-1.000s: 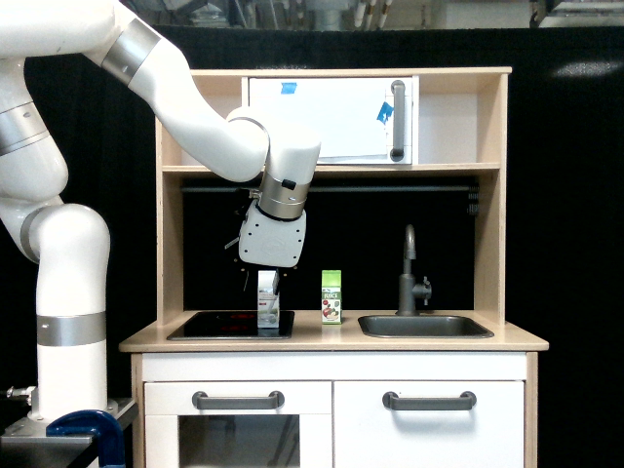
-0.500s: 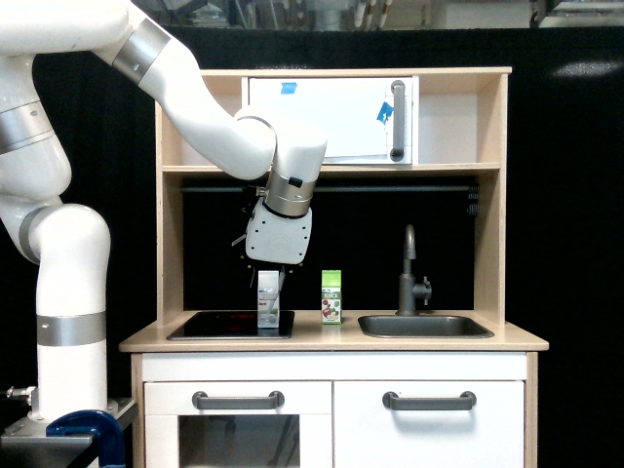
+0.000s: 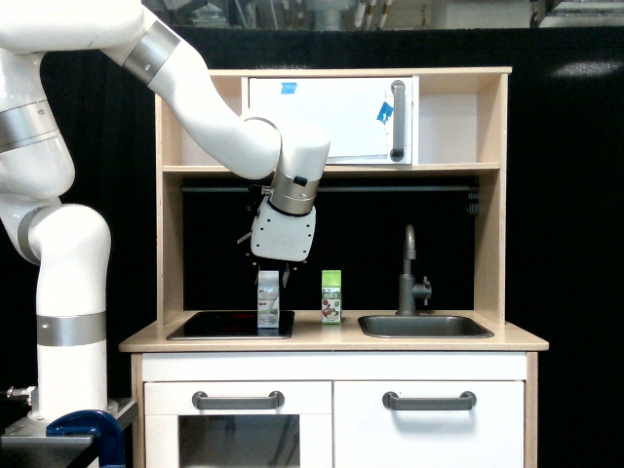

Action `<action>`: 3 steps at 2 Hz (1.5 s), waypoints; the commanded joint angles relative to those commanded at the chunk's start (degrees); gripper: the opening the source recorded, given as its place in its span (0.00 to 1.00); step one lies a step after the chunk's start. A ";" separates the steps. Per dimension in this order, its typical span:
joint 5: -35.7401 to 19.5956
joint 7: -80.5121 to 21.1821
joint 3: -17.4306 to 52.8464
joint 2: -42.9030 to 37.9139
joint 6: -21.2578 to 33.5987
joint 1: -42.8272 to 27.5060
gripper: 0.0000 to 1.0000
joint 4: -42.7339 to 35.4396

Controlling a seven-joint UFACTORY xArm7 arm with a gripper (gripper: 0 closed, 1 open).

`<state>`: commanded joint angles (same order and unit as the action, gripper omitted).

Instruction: Put the white box into the sink

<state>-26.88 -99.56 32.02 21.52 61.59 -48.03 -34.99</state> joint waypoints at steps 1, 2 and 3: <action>-1.39 0.16 -1.28 -0.27 -1.97 -0.55 1.00 1.34; -2.80 -1.18 -1.76 -0.92 -4.34 -0.77 1.00 3.37; -3.38 -2.25 -1.45 -2.13 -4.39 -0.69 0.00 2.84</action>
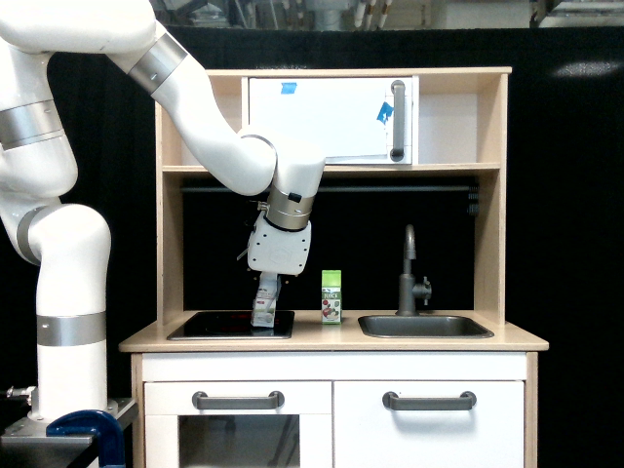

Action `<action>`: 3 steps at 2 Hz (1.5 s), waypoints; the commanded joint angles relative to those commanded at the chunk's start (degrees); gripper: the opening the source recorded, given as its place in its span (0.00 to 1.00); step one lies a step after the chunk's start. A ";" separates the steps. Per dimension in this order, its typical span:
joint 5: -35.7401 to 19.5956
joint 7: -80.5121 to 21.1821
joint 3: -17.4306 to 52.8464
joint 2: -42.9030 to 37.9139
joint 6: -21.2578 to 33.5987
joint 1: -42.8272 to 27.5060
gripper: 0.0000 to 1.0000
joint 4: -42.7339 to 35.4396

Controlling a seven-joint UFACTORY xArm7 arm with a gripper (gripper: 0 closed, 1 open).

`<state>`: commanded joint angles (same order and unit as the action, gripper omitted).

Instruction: Put the white box into the sink

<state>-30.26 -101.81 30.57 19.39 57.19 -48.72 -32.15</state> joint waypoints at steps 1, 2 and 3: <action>1.16 -1.18 1.79 -2.36 4.75 1.58 0.00 -5.38; -5.17 -14.06 8.23 -23.07 17.74 6.93 0.00 -26.56; -13.57 -12.56 0.81 -43.15 26.78 16.13 0.00 -52.17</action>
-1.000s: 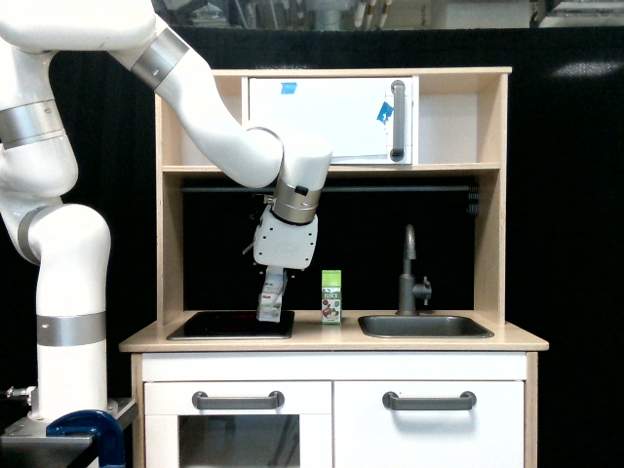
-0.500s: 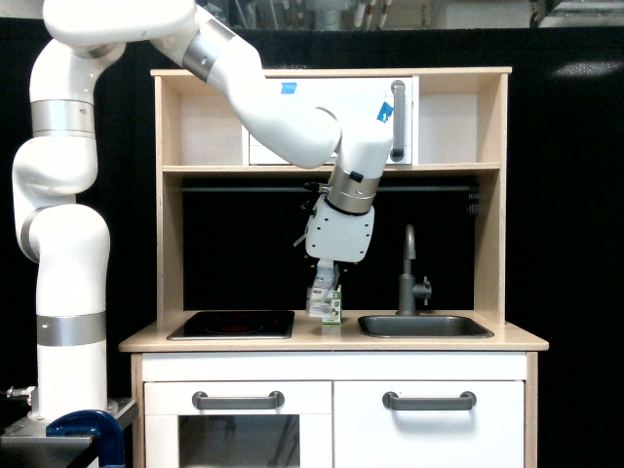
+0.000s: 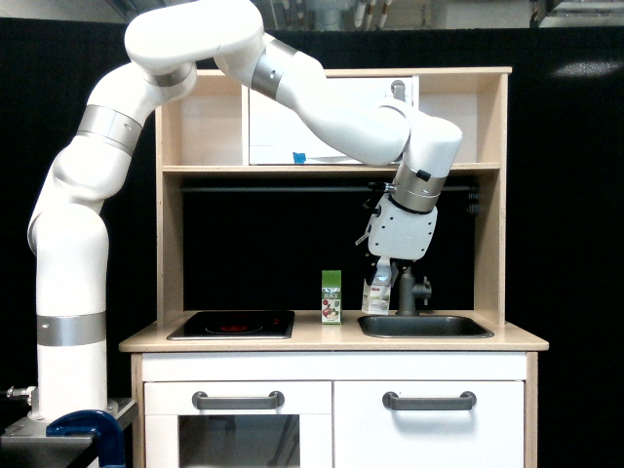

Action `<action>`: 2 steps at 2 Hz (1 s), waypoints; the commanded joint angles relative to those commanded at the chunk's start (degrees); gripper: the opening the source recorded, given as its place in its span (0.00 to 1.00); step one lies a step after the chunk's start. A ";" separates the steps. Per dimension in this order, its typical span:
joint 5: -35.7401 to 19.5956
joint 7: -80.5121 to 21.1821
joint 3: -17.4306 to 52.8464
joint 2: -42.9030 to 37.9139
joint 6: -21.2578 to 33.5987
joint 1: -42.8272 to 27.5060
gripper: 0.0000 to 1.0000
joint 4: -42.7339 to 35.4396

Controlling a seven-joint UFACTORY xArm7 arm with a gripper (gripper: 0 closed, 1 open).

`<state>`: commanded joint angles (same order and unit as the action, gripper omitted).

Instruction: Put the white box into the sink

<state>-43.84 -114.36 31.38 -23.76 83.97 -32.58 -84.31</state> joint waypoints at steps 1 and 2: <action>-0.11 3.14 -5.08 -4.31 1.77 4.49 0.00 -8.16; 0.62 2.89 -6.47 -4.03 1.40 5.95 1.00 -7.77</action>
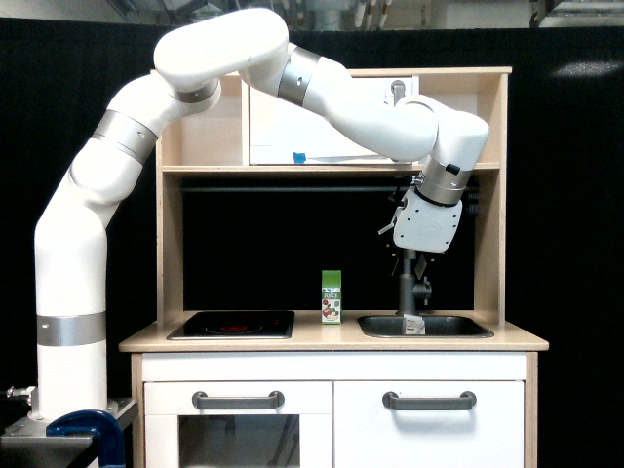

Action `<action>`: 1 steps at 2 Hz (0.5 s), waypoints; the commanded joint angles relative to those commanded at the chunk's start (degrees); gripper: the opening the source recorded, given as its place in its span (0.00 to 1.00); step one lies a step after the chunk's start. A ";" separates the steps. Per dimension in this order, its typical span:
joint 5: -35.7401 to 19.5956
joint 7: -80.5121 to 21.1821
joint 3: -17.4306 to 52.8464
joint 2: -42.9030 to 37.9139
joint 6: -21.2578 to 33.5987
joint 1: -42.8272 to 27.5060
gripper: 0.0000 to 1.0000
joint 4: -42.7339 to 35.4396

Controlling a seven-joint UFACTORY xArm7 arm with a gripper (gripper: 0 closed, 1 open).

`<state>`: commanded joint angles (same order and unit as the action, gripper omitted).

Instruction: Put the white box into the sink

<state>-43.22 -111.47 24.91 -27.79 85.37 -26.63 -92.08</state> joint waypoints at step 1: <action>1.74 -0.37 -1.36 3.17 -0.85 1.17 1.00 3.56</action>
<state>-41.48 -111.84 23.54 -24.61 84.51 -25.47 -88.52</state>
